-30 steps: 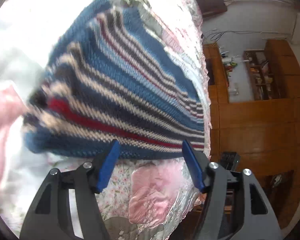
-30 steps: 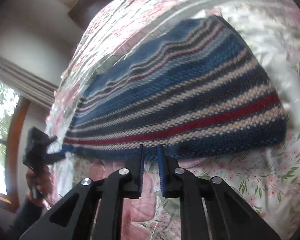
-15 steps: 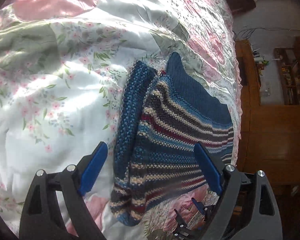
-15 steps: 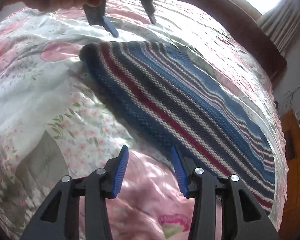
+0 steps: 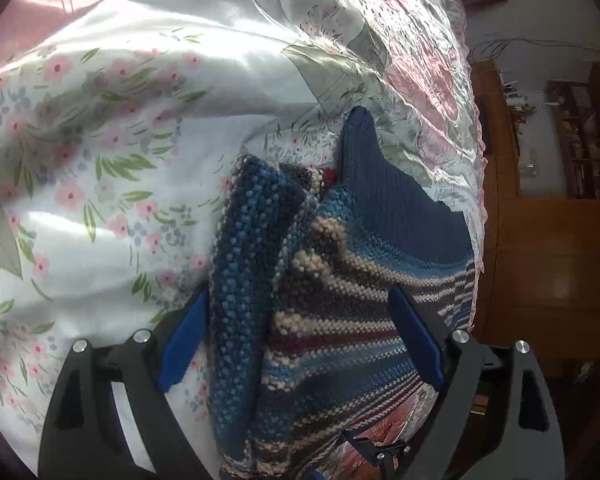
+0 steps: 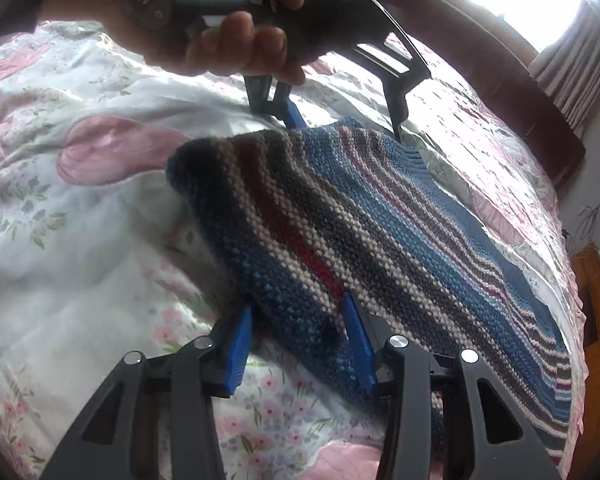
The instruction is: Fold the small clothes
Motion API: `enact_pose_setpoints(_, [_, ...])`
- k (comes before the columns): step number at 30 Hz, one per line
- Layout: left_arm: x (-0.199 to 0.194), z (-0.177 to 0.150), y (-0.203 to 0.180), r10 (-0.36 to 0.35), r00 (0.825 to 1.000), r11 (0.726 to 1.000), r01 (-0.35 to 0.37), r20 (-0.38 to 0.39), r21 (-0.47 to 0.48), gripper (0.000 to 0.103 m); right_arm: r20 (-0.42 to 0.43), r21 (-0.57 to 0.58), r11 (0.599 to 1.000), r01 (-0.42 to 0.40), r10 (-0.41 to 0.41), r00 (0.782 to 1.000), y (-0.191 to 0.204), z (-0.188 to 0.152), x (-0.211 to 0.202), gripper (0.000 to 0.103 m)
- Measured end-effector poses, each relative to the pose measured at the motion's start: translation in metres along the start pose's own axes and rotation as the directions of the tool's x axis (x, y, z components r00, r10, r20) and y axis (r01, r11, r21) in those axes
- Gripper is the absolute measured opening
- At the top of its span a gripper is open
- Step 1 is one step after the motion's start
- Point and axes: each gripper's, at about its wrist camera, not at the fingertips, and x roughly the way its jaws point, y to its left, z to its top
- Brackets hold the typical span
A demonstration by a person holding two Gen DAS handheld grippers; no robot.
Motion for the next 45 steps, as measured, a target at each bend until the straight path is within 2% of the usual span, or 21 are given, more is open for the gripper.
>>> enact_pose_setpoints(10, [0.008,0.012,-0.001,-0.018,1.000,1.000,0.019,-0.021,0.008,0.086,0.072,-0.082,0.988,0.133,-0.127,0.989,0.041,0.043,0.014,0.045])
enact_pose_setpoints(13, [0.008,0.011,0.001,-0.008,0.999,1.000,0.008,-0.038,0.008,0.075,0.074,-0.081,0.984,0.161,-0.155,0.985,0.047,0.053,0.017,0.045])
enact_pose_setpoints(17, [0.007,0.010,0.003,0.016,0.999,1.000,-0.016,-0.046,-0.008,0.057,0.059,-0.038,0.990,0.138,-0.136,0.989,0.041,0.054,0.020,0.044])
enact_pose_setpoints(18, [0.007,0.010,0.004,0.024,0.999,1.000,-0.024,-0.046,-0.016,0.046,0.056,-0.034,0.990,0.134,-0.132,0.990,0.040,0.055,0.020,0.039])
enact_pose_setpoints(20, [0.007,0.009,0.008,0.036,0.998,0.999,-0.038,-0.045,-0.038,0.035,0.053,-0.017,0.993,0.116,-0.115,0.992,0.036,0.056,0.018,0.032])
enact_pose_setpoints(22, [0.003,0.009,0.005,0.035,0.999,0.999,-0.036,-0.034,-0.037,0.029,0.059,-0.002,0.995,0.104,-0.104,0.993,0.032,0.057,0.014,0.020])
enact_pose_setpoints(24, [-0.003,0.008,0.000,0.033,0.999,0.999,-0.034,-0.016,-0.033,0.024,0.071,0.013,0.995,0.103,-0.103,0.992,0.025,0.059,0.006,0.015])
enact_pose_setpoints(31, [-0.028,0.005,-0.041,0.057,0.998,0.998,-0.058,0.038,0.013,0.020,0.118,0.094,0.992,0.086,-0.097,0.988,-0.006,0.067,-0.024,0.012])
enact_pose_setpoints(45, [-0.061,-0.013,-0.162,0.129,0.987,0.984,-0.140,0.099,0.112,0.018,0.197,0.246,0.966,0.078,-0.129,0.972,-0.081,0.069,-0.095,0.011])
